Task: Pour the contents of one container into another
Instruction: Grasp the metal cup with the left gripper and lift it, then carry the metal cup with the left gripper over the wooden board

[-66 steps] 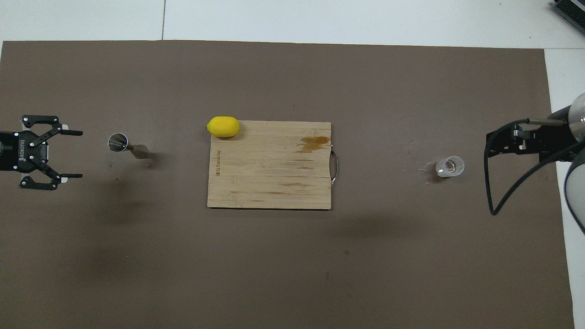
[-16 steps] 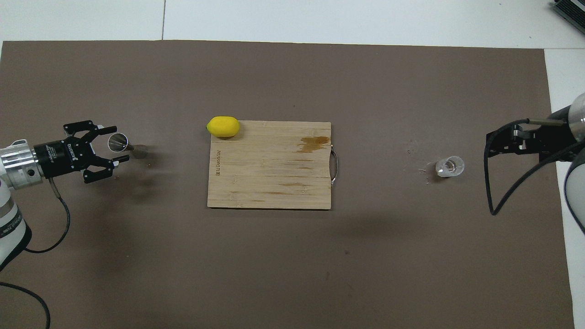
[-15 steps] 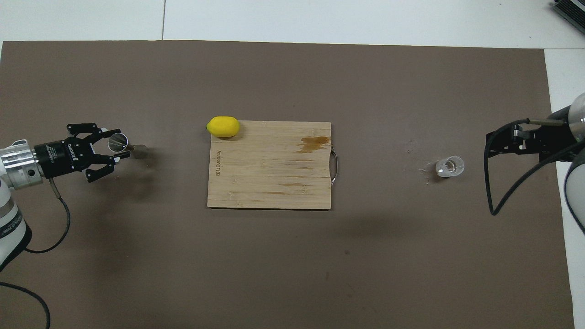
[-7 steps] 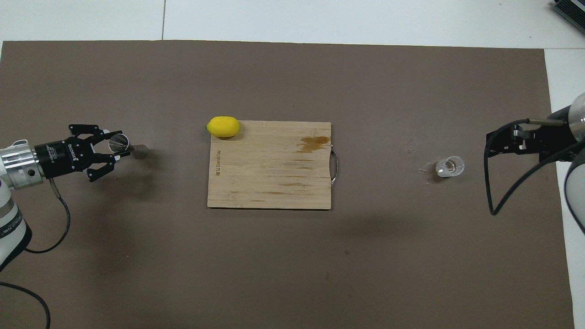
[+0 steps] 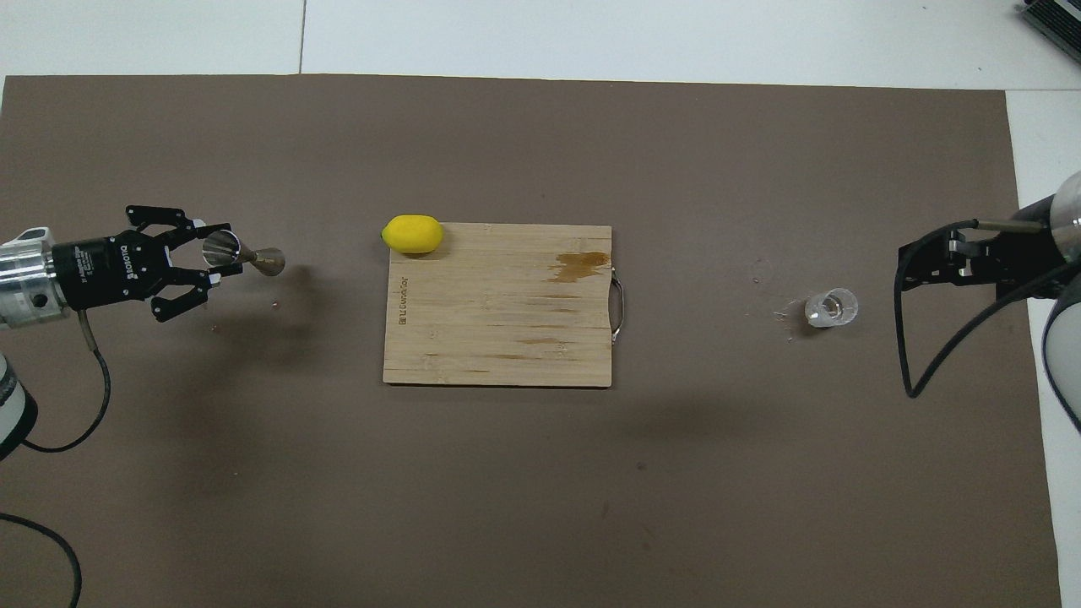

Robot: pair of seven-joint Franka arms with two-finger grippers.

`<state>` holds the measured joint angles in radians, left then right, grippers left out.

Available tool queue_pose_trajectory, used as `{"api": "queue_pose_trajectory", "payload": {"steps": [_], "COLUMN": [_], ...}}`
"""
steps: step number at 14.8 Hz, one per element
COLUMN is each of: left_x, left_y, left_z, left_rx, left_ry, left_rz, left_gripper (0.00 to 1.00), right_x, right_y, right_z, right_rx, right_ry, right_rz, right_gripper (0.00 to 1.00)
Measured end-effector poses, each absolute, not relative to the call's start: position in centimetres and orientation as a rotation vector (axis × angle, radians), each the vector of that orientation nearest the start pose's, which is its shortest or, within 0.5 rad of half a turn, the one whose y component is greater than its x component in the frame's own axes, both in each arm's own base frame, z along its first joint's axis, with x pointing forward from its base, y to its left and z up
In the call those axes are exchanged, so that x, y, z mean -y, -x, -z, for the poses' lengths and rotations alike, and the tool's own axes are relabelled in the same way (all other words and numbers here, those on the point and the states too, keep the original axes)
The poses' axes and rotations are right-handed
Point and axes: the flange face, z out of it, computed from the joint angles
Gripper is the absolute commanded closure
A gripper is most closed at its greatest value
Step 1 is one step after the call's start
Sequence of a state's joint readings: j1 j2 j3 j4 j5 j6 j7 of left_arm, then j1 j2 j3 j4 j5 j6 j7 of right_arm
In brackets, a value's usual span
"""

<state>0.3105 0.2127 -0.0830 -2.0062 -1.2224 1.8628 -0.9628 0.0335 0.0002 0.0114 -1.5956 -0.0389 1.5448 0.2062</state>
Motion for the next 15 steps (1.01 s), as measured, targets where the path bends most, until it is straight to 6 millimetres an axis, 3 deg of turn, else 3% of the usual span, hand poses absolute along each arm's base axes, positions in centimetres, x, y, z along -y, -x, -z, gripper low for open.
{"api": "queue_pose_trajectory", "payload": {"steps": [2, 9, 15], "left_x": [-3.3, 12.8, 22.3], "left_y": [-59.0, -60.2, -59.0], "left_z": [-38.4, -40.9, -41.2], "left_rx": [-1.635, -1.683, -1.776], "left_ry": [-1.320, -1.418, -1.346], "left_rz": [0.847, 0.888, 0.802], "left_gripper": [1.00, 1.00, 1.00], "right_x": [-2.0, -2.0, -2.0], "right_y": [-55.1, -55.1, -55.1], "right_z": [-61.1, -61.1, -61.1], "right_rx": [-0.257, -0.257, -0.257], "right_ry": [3.175, 3.175, 3.175], "right_rz": [-0.073, -0.073, -0.073], "right_gripper": [0.00, 0.00, 0.00]}}
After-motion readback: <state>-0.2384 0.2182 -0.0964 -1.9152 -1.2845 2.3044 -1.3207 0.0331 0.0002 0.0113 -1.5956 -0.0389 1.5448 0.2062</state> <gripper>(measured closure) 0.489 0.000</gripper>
